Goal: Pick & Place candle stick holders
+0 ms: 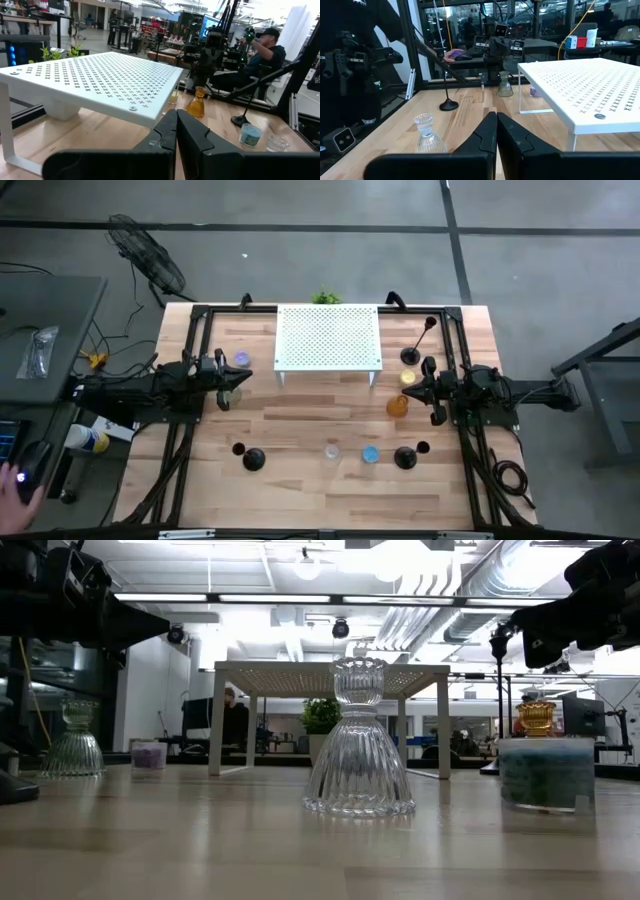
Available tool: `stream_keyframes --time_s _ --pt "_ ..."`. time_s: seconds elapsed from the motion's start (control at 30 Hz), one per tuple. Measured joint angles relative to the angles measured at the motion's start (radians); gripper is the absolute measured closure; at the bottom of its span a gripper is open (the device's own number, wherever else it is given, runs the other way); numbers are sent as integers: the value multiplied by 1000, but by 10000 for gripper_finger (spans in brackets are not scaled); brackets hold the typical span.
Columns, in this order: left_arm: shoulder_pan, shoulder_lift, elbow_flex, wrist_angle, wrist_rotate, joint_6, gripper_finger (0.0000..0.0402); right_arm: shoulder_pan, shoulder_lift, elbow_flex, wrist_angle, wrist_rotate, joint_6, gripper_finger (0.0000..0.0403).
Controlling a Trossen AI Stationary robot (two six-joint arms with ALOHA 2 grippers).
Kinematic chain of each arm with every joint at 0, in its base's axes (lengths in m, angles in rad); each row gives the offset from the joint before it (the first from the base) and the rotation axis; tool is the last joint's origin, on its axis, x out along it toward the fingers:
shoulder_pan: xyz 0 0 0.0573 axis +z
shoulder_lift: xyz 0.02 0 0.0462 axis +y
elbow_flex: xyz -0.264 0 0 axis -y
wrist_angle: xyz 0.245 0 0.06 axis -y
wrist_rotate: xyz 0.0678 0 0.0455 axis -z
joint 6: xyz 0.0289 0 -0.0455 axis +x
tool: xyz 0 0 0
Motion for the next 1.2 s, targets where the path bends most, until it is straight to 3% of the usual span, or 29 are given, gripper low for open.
stream_keyframes --time_s 0.93,1.2 --pt "0 0 0 0 0 0 398 0 0 0 0 0 0 400" --pt "0 0 0 0 0 0 398 0 0 0 7 159 -100 400"
